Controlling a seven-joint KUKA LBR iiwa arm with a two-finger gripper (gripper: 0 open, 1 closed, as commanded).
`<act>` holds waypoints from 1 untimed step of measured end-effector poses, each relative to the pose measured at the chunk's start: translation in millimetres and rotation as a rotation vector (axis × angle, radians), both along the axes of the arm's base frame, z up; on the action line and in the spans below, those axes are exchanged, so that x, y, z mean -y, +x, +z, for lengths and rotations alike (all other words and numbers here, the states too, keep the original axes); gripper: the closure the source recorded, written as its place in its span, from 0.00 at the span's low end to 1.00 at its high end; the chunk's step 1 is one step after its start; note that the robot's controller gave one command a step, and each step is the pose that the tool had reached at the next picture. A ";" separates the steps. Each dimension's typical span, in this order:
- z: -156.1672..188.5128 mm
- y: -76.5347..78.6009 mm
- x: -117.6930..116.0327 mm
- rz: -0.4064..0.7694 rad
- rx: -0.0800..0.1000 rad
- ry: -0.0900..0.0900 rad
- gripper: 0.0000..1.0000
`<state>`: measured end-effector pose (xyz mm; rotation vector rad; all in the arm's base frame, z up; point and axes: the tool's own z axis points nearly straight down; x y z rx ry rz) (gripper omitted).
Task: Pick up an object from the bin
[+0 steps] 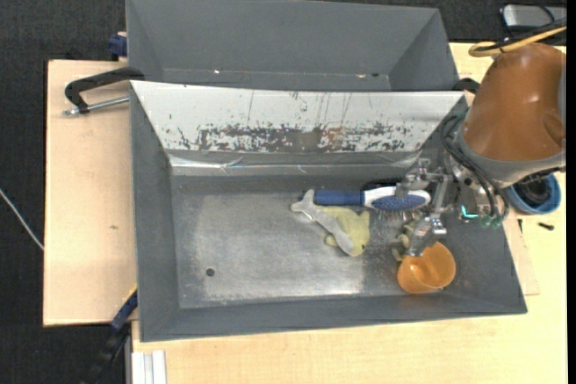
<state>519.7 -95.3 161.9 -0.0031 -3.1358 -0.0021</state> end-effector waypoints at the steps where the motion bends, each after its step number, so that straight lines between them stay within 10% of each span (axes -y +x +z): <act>1: -84.6 47.9 -28.2 -0.015 0.009 0.002 0.00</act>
Offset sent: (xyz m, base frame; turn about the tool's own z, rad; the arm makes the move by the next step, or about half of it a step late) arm 0.0463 0.0250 -0.0822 0.0182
